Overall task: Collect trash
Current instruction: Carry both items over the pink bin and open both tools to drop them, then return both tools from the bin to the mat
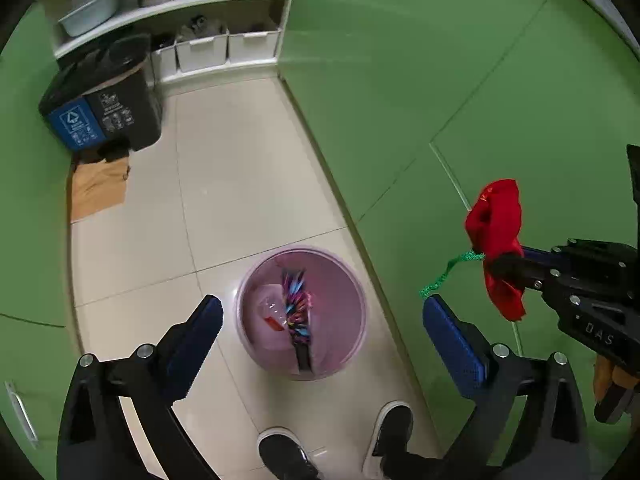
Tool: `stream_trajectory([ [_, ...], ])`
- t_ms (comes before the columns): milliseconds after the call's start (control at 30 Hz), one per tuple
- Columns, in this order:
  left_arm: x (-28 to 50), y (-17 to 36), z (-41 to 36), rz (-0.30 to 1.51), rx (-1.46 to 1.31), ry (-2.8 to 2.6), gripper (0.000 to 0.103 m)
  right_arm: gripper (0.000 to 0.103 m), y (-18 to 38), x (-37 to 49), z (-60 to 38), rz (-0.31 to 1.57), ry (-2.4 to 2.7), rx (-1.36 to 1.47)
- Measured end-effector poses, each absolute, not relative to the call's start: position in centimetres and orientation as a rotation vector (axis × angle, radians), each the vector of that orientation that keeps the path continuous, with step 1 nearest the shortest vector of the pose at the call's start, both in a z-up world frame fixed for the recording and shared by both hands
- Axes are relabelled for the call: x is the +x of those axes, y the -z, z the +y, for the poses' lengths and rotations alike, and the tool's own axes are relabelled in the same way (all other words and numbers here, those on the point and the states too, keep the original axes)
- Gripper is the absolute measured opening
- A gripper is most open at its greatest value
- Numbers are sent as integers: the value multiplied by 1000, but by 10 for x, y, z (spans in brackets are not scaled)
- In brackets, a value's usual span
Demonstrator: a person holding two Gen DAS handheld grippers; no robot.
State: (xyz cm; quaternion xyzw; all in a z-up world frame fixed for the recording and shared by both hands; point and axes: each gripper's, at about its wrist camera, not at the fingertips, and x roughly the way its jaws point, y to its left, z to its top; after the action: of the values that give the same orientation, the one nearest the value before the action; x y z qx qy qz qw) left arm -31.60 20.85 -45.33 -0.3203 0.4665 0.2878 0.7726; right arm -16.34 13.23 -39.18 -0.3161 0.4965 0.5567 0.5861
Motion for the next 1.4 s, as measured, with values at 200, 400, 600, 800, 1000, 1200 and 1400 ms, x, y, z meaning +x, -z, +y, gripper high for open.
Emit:
stream_trajectory([
  [200, -328, 463, 216, 998, -723, -657, 96, 8, 413, -173, 138, 1175, -1315, -755],
  [400, -342, 465, 228, 986, -731, -686, 96, 8, 431, -185, 150, 1192, -1347, -772],
  [600, -358, 461, 238, 963, -745, -714, 97, 9, 454, -200, 165, 1211, -1396, -780],
  [800, -375, 454, 248, 925, -757, -761, 97, 73, 469, -208, 173, 1210, -1412, -781],
  [1000, -373, 449, 245, 929, -748, -771, 97, 100, 472, -207, 171, 1228, -1359, -802],
  [1200, -368, 429, 239, 933, -741, -757, 97, 100, 442, -199, 161, 1217, -1331, -789],
  [1400, -364, 365, 224, 934, -732, -740, 97, 100, 364, -196, 149, 1207, -1323, -759],
])
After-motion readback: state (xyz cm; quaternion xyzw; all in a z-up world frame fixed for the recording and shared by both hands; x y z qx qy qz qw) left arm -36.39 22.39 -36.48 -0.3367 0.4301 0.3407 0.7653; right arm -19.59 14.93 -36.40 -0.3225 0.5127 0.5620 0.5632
